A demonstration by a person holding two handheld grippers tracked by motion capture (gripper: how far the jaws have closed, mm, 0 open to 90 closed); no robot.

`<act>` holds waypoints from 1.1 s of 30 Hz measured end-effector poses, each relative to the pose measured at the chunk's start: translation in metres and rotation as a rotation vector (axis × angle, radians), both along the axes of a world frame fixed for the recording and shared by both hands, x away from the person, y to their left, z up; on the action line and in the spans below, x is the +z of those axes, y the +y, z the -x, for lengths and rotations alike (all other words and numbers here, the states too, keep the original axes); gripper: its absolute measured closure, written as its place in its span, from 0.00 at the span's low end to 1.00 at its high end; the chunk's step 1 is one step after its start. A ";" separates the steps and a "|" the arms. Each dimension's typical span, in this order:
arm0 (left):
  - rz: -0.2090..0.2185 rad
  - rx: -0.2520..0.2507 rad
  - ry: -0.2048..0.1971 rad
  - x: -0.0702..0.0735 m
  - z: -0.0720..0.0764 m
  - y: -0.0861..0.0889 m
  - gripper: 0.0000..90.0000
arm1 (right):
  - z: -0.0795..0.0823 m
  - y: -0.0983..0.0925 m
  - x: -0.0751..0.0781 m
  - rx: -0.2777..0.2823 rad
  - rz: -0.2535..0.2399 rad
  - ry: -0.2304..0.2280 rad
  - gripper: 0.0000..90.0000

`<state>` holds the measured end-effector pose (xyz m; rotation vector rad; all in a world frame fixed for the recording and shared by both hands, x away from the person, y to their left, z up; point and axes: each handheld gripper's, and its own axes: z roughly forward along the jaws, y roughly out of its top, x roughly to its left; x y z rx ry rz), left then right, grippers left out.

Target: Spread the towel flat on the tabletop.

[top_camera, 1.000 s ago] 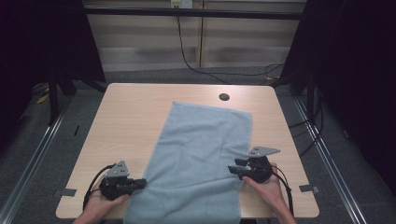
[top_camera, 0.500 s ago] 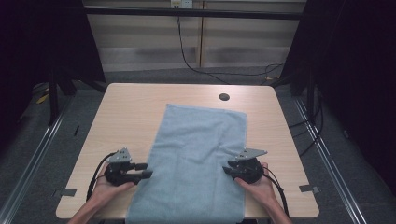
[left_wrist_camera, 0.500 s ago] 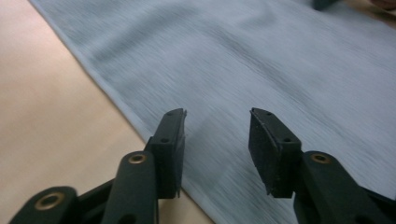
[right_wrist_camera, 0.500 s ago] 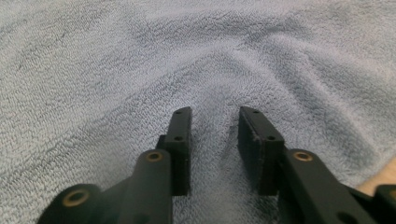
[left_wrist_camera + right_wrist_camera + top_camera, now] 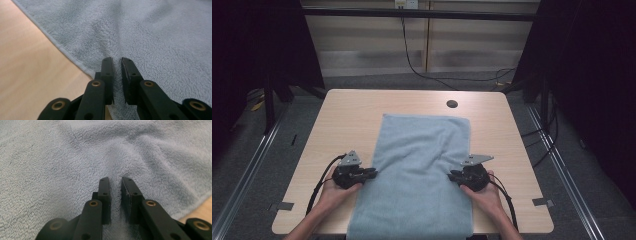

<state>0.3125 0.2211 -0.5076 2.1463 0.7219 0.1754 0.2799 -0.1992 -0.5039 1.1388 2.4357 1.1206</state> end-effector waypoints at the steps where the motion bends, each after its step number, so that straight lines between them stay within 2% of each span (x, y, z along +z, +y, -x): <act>1: 0.004 -0.008 0.009 0.000 0.006 0.002 0.90 | 0.002 0.001 0.001 0.008 0.003 0.006 0.89; 7: -0.001 -0.040 0.016 0.002 0.037 0.002 0.90 | 0.029 0.005 0.006 0.052 0.033 0.046 0.90; 9: -0.016 -0.047 0.018 0.004 0.046 -0.001 0.90 | 0.039 0.001 0.006 0.053 0.019 0.055 0.90; 13: -0.034 -0.096 0.013 0.006 0.066 -0.001 0.90 | 0.057 -0.005 0.004 0.058 -0.017 0.060 0.91; 15: -0.007 -0.105 0.042 0.005 0.074 0.002 0.90 | 0.063 -0.005 0.005 0.071 -0.022 0.070 0.91; 19: 0.009 -0.137 0.090 0.006 0.089 0.009 0.89 | 0.077 -0.003 0.007 0.132 -0.023 0.094 0.90; 21: 0.003 -0.156 0.089 0.007 0.093 0.010 0.88 | 0.084 -0.002 0.008 0.141 -0.018 0.102 0.90; 22: 0.003 -0.152 0.092 0.008 0.093 0.011 0.86 | 0.086 -0.002 0.007 0.144 -0.027 0.106 0.89; 25: 0.048 -0.136 0.091 0.012 0.088 0.014 0.80 | 0.091 -0.002 0.008 0.150 -0.042 0.123 0.84; 26: 0.051 -0.121 0.088 0.013 0.084 0.015 0.79 | 0.090 -0.002 0.010 0.151 -0.046 0.119 0.82; 29: 0.074 -0.091 0.066 0.018 0.069 0.016 0.74 | 0.082 -0.005 0.019 0.126 -0.106 0.081 0.77; 33: 0.110 -0.044 0.043 0.028 0.041 0.013 0.63 | 0.061 -0.009 0.033 0.096 -0.119 0.020 0.73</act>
